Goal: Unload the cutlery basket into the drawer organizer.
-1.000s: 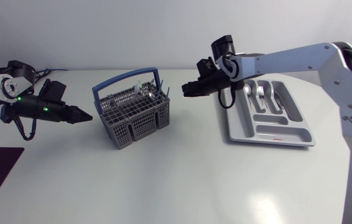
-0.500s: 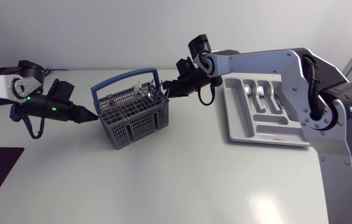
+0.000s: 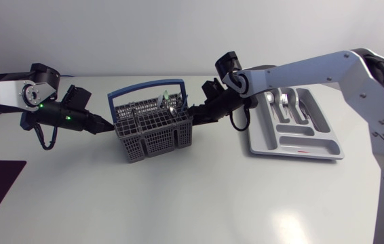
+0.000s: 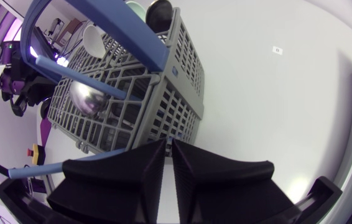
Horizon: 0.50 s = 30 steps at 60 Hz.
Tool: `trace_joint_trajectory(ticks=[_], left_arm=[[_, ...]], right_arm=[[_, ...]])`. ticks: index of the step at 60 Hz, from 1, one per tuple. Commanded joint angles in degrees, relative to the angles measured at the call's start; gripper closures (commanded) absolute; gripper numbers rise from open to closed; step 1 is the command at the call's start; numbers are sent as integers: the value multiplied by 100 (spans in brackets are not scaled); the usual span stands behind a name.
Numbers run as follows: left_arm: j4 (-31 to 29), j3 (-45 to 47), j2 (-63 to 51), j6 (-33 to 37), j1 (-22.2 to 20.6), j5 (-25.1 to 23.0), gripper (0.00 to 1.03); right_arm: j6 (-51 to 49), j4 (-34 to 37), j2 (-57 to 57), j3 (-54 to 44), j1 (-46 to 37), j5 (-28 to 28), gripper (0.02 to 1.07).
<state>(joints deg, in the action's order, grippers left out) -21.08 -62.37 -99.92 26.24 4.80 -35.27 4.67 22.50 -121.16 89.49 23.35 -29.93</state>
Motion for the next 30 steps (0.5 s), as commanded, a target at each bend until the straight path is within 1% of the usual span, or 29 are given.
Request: trace_joint_trajectory(ticks=[1,22,28,30], left_arm=[[-36,-56,16,101,-330,-226,70],[-36,76,131,83,-866,-218,70],[-36,85,131,66,-963,-209,70],[-28,76,131,48,-972,-182,70]], right_arm=[[-36,-106,357,-406,134,-206,91],[-212,-273,1622,-1962,-24,-100,91],[-212,-422,1754,-2191,-33,40,91],[-212,-475,1754,-2208,-33,216,91]])
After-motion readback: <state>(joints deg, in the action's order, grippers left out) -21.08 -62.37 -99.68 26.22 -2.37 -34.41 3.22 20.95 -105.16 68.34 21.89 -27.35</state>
